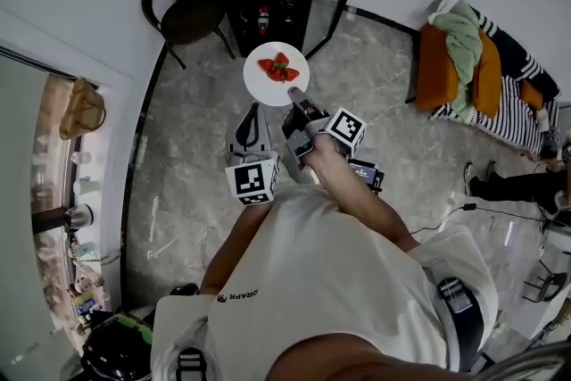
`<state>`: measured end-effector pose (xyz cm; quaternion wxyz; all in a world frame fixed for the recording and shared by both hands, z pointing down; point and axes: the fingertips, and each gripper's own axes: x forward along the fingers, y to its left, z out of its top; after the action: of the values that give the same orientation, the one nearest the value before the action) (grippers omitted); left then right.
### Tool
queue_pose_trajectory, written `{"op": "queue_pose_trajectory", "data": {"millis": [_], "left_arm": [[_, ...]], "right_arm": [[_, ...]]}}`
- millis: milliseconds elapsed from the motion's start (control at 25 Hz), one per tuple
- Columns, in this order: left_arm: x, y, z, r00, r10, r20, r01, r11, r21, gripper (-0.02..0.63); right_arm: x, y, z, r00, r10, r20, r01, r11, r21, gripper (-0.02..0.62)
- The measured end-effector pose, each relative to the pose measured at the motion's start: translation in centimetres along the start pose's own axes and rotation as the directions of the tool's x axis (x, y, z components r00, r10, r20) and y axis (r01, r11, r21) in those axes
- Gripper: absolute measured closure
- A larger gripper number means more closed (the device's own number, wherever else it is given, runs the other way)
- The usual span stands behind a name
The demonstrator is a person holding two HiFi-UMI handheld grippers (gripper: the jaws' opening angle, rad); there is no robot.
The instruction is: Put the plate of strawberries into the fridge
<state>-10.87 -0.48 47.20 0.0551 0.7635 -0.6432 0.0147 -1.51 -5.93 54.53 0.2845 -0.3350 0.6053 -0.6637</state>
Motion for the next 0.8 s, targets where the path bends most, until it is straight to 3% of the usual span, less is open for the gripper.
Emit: {"op": "queue_pose_trajectory", "data": {"millis": [800], "left_arm": [[6.4,3.6,0.2,0.999,-0.044,0.007,0.043,0.998,0.034,0.604]], "right_arm": [[7.0,0.8,1.8,0.999,0.007,0.037,-0.007,1.000,-0.009,0.575]]}}
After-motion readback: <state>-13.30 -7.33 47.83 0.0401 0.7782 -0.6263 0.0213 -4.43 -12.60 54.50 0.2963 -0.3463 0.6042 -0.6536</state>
